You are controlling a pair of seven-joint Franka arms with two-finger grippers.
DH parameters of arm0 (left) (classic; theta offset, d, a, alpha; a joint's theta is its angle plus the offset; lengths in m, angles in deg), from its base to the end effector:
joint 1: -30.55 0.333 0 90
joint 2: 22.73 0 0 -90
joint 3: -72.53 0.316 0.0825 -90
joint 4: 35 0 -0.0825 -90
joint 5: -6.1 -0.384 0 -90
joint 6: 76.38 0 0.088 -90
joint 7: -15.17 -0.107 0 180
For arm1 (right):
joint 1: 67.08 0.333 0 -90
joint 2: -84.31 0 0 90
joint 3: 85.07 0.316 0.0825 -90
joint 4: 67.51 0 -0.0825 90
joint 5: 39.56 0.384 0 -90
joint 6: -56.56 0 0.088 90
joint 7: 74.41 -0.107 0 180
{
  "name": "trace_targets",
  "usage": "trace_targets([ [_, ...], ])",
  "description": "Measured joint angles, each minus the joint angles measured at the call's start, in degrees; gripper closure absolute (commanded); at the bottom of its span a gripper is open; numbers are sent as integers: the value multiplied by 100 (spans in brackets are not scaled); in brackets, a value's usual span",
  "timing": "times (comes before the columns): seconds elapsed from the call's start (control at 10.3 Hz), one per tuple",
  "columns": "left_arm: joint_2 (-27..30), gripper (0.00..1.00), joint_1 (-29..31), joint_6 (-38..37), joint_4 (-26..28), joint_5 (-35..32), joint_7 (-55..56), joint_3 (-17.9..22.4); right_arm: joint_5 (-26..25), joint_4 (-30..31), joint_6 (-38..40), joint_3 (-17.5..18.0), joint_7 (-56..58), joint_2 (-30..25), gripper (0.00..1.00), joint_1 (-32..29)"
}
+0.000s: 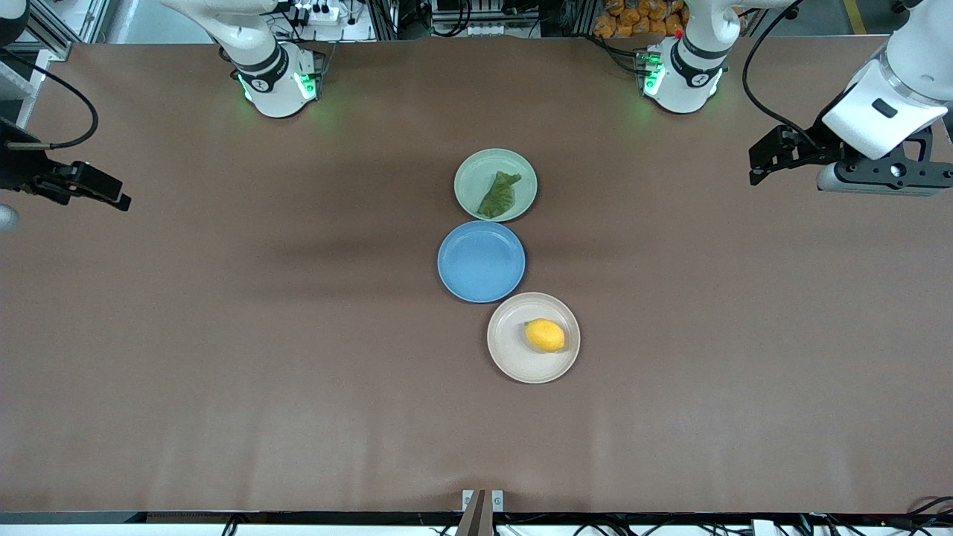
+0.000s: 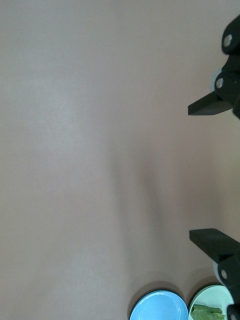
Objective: Place lemon and lettuce in plates
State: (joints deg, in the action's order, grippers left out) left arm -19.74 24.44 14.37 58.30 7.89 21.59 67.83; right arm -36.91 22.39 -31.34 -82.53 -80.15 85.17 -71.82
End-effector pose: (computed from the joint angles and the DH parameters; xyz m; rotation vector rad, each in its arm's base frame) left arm 0.5288 -0.1056 0.6269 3.1115 -0.1187 0.0053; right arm 0.5546 -0.0164 0.6140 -3.0879 0.2134 0.0795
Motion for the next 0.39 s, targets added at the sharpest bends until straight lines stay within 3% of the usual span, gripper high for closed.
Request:
trace_targets([
  [0.39, -10, 0, 0, 0, 0, 0, 0, 0, 0, -31, 26, 6, 4, 50, 0, 0],
])
